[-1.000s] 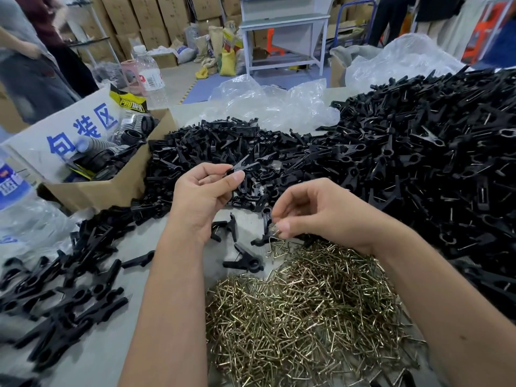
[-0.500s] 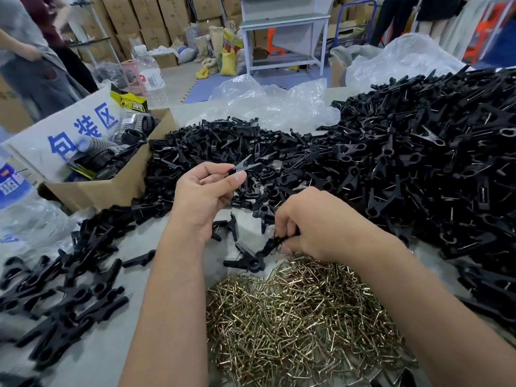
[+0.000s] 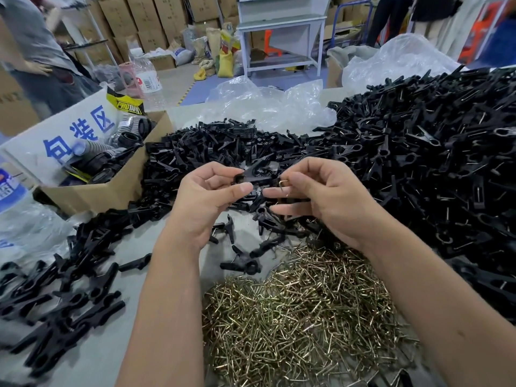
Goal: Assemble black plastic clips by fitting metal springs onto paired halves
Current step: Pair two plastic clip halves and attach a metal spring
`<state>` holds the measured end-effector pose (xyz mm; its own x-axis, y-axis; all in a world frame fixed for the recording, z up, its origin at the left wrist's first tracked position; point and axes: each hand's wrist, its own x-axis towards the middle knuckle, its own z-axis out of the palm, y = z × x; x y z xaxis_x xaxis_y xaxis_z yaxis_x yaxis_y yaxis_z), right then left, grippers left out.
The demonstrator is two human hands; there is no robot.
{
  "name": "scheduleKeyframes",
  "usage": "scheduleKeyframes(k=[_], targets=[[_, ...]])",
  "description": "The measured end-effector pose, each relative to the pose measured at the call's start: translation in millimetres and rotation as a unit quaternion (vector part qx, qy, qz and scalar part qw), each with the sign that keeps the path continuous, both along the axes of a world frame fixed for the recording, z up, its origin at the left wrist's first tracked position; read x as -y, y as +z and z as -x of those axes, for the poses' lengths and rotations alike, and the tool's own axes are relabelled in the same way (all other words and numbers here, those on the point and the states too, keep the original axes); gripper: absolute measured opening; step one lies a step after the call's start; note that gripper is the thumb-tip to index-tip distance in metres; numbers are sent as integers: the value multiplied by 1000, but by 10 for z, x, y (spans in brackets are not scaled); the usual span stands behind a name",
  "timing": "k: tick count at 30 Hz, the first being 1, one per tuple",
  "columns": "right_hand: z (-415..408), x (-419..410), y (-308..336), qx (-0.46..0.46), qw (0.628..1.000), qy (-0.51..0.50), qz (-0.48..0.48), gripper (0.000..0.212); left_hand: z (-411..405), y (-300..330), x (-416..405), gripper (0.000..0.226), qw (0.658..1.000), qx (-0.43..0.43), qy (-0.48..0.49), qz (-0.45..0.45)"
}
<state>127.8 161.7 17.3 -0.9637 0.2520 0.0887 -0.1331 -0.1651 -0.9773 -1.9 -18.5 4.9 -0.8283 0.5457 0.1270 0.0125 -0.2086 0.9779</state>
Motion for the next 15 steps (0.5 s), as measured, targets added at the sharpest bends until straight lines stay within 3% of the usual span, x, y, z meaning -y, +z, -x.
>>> scheduleKeyframes(k=[3, 5, 9, 12, 15], targets=[[9, -18, -31, -4, 999, -24, 37, 14, -22, 12, -24, 34, 999, -28, -20, -15], [15, -39, -51, -4, 999, -51, 14, 9, -24, 9, -34, 33, 998, -45, -27, -21], [36, -41, -89, 8, 998, -66, -6, 21, -32, 9, -29, 31, 996, -69, -39, -31], [44, -47, -111, 9, 996, -81, -25, 6, -28, 6, -28, 31, 996, -75, -41, -23], [48, -70, -117, 13, 995, -87, -39, 17, -21, -12, -42, 31, 996, -87, -37, -6]])
